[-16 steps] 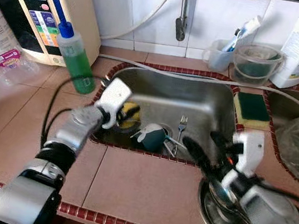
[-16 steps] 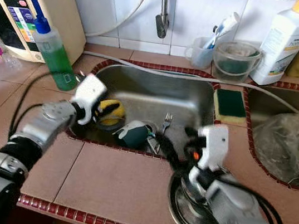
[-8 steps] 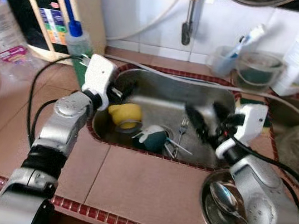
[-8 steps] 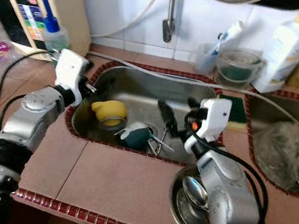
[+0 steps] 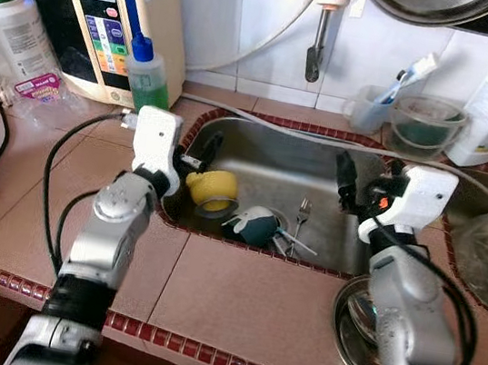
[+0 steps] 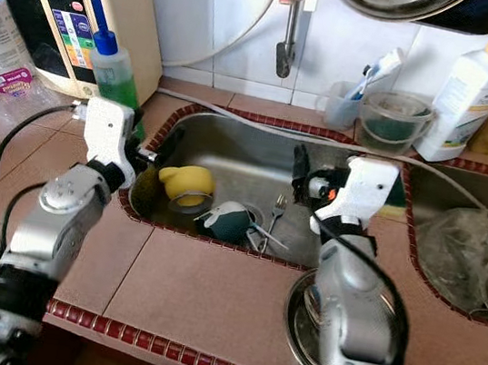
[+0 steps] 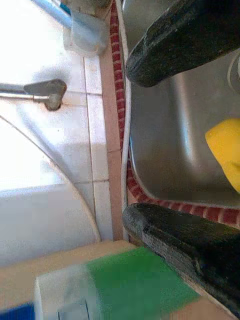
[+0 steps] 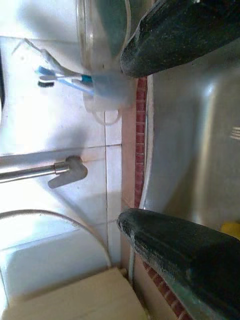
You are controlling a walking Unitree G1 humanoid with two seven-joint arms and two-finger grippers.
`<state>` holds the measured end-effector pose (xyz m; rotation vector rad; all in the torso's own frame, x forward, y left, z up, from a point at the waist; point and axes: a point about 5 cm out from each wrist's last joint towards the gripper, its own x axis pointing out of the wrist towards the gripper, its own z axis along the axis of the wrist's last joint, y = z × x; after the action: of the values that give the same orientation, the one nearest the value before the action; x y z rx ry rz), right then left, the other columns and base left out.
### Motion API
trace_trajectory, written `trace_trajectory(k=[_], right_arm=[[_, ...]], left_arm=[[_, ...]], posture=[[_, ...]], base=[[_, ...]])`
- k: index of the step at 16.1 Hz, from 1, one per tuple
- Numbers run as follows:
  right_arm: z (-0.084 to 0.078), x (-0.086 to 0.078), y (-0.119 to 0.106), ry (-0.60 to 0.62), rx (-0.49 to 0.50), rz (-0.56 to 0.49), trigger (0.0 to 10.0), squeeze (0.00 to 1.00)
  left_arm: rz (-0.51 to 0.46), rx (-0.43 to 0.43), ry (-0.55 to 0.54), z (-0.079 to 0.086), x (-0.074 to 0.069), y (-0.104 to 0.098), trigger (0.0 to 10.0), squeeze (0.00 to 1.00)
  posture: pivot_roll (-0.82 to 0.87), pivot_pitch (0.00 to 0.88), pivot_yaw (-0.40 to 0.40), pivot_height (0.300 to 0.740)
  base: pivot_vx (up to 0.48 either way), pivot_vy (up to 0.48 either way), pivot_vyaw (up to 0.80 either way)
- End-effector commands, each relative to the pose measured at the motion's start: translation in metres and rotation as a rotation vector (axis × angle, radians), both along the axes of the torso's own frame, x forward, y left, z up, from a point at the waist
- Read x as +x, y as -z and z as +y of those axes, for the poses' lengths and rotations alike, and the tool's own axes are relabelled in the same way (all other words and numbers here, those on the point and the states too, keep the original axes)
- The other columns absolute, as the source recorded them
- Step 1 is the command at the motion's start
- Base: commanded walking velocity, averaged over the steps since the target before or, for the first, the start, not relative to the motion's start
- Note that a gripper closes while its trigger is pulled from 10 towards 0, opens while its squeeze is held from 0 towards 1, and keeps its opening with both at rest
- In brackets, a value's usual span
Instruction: Kitchen organization
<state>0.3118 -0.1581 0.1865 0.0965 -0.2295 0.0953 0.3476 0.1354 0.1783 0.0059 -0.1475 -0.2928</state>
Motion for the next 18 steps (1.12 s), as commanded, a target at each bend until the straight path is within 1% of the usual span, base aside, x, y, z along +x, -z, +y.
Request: trace_trajectory(k=[1,2,3,4,5,6,7,9,11,12,18], right_arm=[[0.001,0.000,0.003,0.019,-0.019,0.001,10.0,0.00],[0.000,0.000,0.006,0.037,-0.039,-0.004,10.0,0.00],[0.000,0.001,0.007,0.046,-0.051,-0.007,10.0,0.00],[-0.002,0.001,0.011,0.069,-0.067,-0.011,10.0,0.00],[-0.003,0.001,0.012,0.074,-0.069,-0.009,10.0,0.00],[-0.003,0.000,0.014,0.073,-0.085,-0.009,10.0,0.00],[-0.003,0.000,0.015,0.072,-0.097,-0.010,10.0,0.00],[0.001,-0.004,0.021,0.061,-0.099,0.003,10.0,0.00],[0.003,-0.005,0.026,0.054,-0.113,0.014,10.0,0.00],[0.002,-0.005,0.027,0.055,-0.116,0.015,10.0,0.00],[0.000,-0.004,0.029,0.049,-0.144,0.025,10.0,0.00]], left_arm=[[-0.029,0.000,-0.037,0.008,-0.003,-0.004,10.0,0.00],[-0.020,-0.015,-0.064,0.013,-0.009,-0.001,10.0,0.00],[-0.016,-0.017,-0.069,0.013,-0.010,0.000,10.0,0.00],[-0.005,-0.033,-0.080,0.013,-0.015,0.003,10.0,0.00],[-0.007,-0.034,-0.080,0.012,-0.018,0.004,10.0,0.00],[-0.019,-0.020,-0.059,0.008,-0.023,0.007,10.0,0.00],[-0.017,-0.023,-0.046,0.005,-0.026,0.008,10.0,0.00],[0.013,-0.055,-0.029,0.000,-0.031,0.014,10.0,0.00],[0.076,-0.029,-0.032,-0.002,-0.033,0.026,10.0,0.00],[0.101,-0.036,-0.031,-0.003,-0.033,0.029,10.0,0.00],[0.115,-0.026,-0.012,-0.007,-0.035,0.027,10.0,0.00]], posture=[[-0.17,0.000,0.068,0.740],[-0.18,0.000,0.065,0.740],[-0.18,0.000,0.065,0.740],[-0.17,0.000,0.061,0.740],[-0.17,0.000,0.060,0.740],[-0.17,0.000,0.058,0.740],[-0.17,0.000,0.053,0.740],[-0.17,0.005,0.052,0.740],[-0.17,0.005,0.050,0.740],[-0.17,0.004,0.050,0.740],[-0.17,0.000,0.041,0.740]], base=[[0.000,0.000,0.00],[0.000,0.000,0.00],[0.000,0.000,0.00],[0.000,0.000,0.00],[0.000,0.000,0.00],[0.000,0.000,0.00],[0.000,0.000,0.00],[0.000,0.000,0.00],[0.000,0.000,0.00],[0.000,0.000,0.00],[0.000,0.000,0.00]])
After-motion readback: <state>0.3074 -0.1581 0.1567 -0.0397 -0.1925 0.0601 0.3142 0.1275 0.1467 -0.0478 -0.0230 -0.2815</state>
